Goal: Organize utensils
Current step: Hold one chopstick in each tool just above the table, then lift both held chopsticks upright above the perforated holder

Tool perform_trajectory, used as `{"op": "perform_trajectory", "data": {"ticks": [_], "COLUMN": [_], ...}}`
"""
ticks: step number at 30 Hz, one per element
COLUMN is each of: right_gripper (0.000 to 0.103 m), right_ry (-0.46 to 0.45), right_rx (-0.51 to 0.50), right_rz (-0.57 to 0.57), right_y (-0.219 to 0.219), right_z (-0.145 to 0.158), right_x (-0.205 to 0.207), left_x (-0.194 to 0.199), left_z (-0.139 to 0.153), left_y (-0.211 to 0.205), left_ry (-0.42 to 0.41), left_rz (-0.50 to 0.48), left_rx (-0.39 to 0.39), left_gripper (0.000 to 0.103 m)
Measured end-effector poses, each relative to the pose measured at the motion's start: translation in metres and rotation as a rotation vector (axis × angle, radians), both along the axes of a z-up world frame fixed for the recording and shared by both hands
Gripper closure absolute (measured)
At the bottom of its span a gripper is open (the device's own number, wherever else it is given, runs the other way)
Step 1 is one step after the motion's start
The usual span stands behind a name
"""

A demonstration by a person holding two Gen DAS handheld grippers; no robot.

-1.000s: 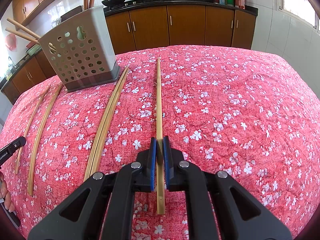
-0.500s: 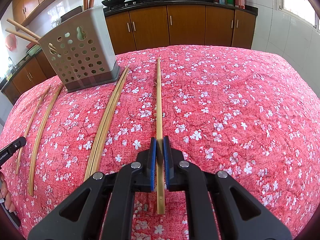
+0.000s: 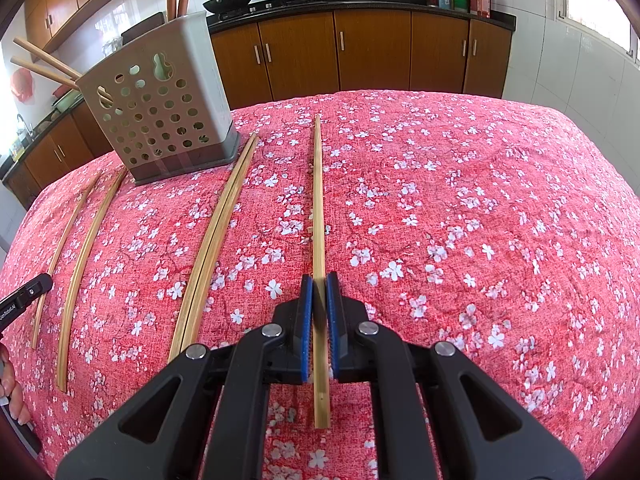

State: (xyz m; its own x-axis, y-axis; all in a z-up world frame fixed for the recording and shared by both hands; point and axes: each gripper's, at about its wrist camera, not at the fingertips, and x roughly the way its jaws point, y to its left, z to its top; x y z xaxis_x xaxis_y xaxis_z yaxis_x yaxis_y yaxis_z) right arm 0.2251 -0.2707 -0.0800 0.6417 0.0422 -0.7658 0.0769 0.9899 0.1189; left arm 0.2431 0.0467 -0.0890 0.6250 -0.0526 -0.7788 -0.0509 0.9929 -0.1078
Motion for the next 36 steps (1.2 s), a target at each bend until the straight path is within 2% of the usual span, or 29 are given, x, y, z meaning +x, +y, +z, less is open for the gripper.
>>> {"op": "perform_trajectory", "data": {"ticks": [3, 8, 12, 17, 23, 29, 36], "right_gripper": [0.095, 0.095, 0.095, 0.095, 0.095, 0.095, 0.095], "right_ry": [-0.001, -0.005, -0.057, -0.197, -0.361, -0.435, -0.496], "right_rx": [0.013, 0.047, 0.011, -0.007, -0.010, -0.015, 0.060], "right_rz": [0.002, 0.003, 0.008, -0.009, -0.012, -0.008, 0.034], "right_y": [-0.001, -0.004, -0.003, -0.007, -0.009, -0.009, -0.012], "right_z": [0.000, 0.001, 0.016, 0.058, 0.111, 0.137, 0.171], "right_x": [-0.005, -0.008, -0.018, -0.028, -0.037, -0.035, -0.037], "left_x": [-0.003, -0.008, -0.008, -0.020, -0.028, -0.031, -0.038], "left_z": [0.000, -0.001, 0.004, 0.049, 0.112, 0.157, 0.189], "left_y": [-0.003, -0.002, -0.008, -0.009, -0.005, -0.009, -0.018], "left_ry": [0.004, 0.003, 0.001, -0.111, -0.258, -0.355, -0.409], "left_rz": [-0.022, -0.021, -0.047, -0.055, -0.045, -0.071, -0.132], "left_rx": [0.047, 0.039, 0.079, 0.076, 0.036, 0.025, 0.014], "left_gripper": [0.091, 0.094, 0.094, 0.094, 0.094, 0.095, 0.095]}}
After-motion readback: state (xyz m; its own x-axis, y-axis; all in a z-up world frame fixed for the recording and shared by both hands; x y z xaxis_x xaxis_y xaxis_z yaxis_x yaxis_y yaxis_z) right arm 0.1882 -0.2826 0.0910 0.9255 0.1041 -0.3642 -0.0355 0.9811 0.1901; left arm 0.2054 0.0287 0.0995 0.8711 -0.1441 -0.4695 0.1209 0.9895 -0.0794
